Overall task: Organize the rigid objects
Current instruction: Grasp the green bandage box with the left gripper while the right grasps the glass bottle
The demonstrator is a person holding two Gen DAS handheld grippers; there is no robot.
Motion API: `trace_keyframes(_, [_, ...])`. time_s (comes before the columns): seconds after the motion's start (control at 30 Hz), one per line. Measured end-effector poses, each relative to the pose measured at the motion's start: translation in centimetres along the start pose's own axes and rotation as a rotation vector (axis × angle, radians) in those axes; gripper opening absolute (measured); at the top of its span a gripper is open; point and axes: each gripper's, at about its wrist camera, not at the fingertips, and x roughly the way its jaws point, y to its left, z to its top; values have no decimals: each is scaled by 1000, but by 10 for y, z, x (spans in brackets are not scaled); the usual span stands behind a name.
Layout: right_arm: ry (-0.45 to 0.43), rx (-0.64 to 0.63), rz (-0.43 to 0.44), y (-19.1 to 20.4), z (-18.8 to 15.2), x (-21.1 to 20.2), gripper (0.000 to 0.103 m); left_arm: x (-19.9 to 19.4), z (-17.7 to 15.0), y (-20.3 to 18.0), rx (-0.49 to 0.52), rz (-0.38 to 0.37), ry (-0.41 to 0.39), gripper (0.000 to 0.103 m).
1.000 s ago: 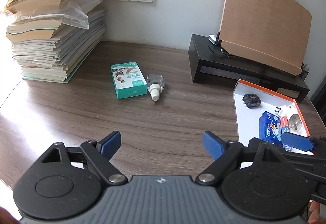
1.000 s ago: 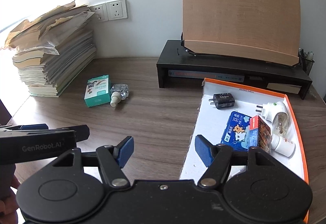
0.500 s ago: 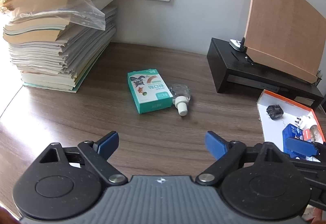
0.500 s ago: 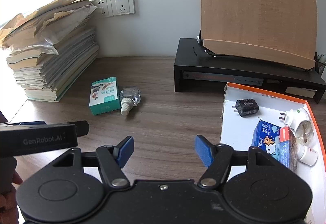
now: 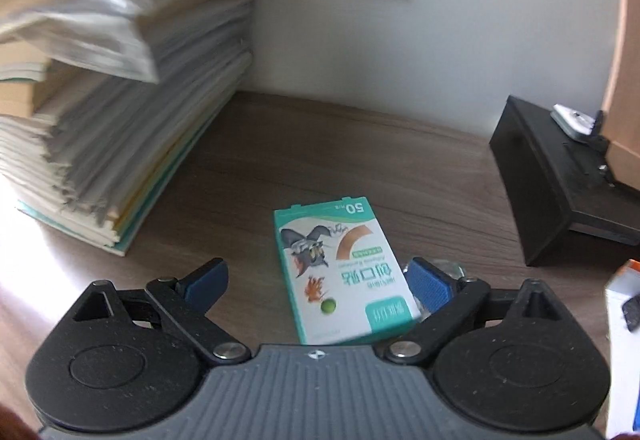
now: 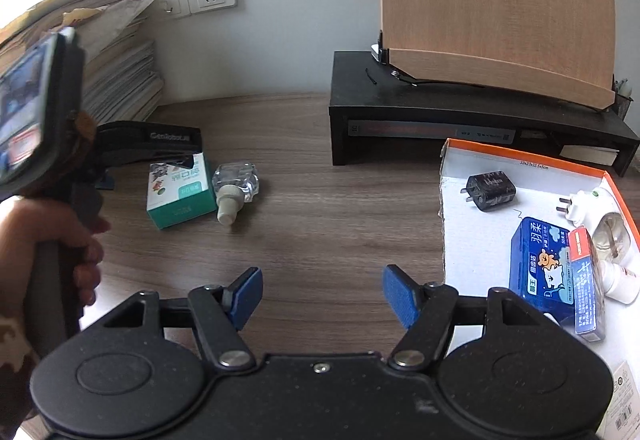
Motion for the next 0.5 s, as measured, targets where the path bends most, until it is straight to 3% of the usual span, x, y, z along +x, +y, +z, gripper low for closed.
trace_keyframes(0.17, [12, 11, -15, 1, 1, 11, 80, 33, 4, -5, 17, 6, 24, 98])
trace_keyframes(0.3, [15, 2, -6, 5, 6, 21, 80, 38, 1, 10, 24, -23, 30, 72])
trace_keyframes(0.5, [8, -31, 66, 23, 27, 53, 80, 8, -17, 42, 40, -73, 10, 71])
